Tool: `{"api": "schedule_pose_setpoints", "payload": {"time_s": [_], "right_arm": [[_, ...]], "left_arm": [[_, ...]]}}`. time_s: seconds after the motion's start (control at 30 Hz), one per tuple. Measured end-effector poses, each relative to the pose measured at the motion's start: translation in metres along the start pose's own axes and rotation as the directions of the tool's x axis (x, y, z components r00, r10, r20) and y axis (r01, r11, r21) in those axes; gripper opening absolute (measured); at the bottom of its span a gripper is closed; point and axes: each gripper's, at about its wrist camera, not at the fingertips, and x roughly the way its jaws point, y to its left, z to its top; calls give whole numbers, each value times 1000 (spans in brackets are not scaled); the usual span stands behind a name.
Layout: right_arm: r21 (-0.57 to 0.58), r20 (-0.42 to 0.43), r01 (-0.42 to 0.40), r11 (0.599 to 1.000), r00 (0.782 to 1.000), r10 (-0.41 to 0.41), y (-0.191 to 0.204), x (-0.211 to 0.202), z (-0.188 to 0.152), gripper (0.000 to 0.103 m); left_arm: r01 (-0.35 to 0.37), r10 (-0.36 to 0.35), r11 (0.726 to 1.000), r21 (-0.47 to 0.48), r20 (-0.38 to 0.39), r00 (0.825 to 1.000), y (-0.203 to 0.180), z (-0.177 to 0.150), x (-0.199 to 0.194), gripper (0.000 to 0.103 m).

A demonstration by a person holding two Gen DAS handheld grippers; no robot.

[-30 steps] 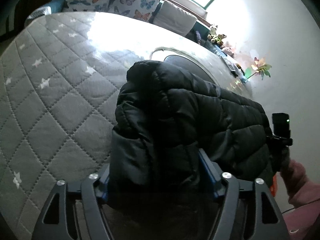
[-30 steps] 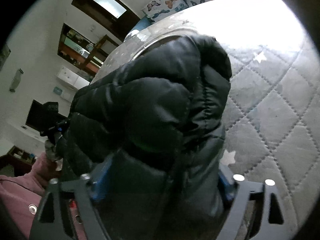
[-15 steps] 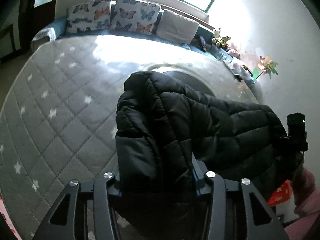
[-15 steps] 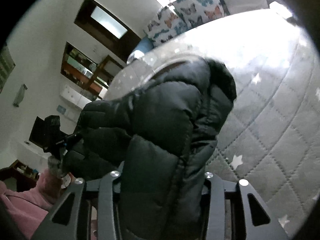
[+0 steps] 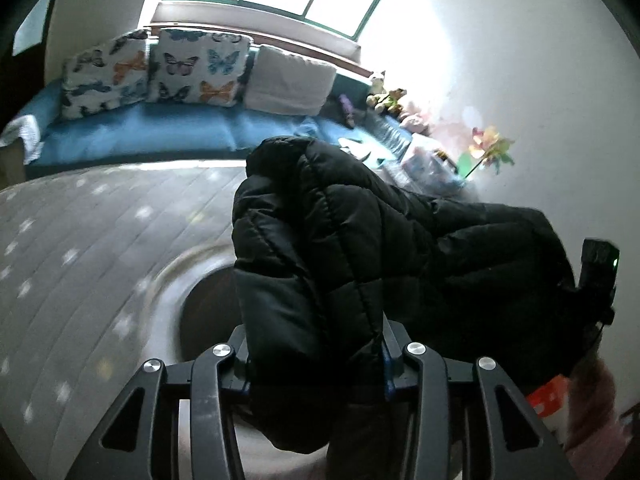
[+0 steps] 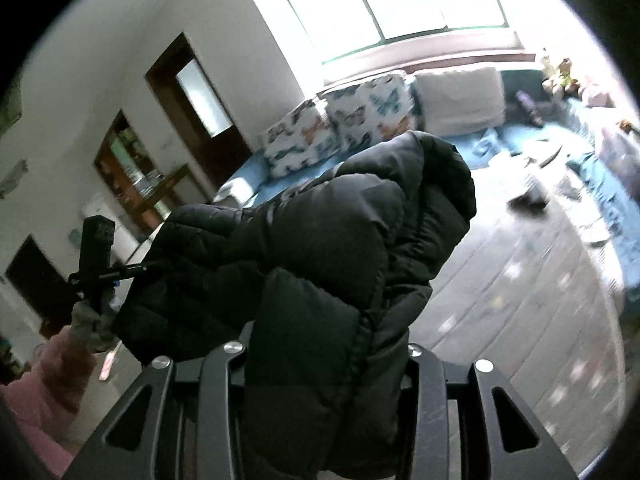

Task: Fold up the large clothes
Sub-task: 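Lift the black jacket bundle with both tools and carry it across the mattress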

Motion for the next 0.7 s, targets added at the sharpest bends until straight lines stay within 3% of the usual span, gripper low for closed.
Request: {"api": "schedule_pose_setpoints", "payload": {"time_s": [0.17, 0.33, 0.47, 0.63, 0.7], "right_arm": [[-9, 33, 78, 997, 996, -78, -38, 7, 32, 42], [42, 24, 138, 989, 990, -139, -82, 33, 43, 42], [113, -49, 194, 974, 981, -189, -119, 58, 29, 45], [169, -132, 266, 949, 960, -245, -153, 77, 16, 56], [148, -173, 319, 936, 940, -293, -158, 84, 11, 62]], "left_arm": [[41, -41, 999, 2, -10, 999, -26, 77, 73, 46], [46, -46, 999, -2, -47, 998, -34, 122, 144, 46], [-3, 3, 1000, 7, -105, 994, -28, 126, 193, 46], [-38, 32, 999, -35, -159, 987, -2, 116, 225, 52], [-66, 59, 997, -33, -180, 982, 9, 107, 231, 57]]}}
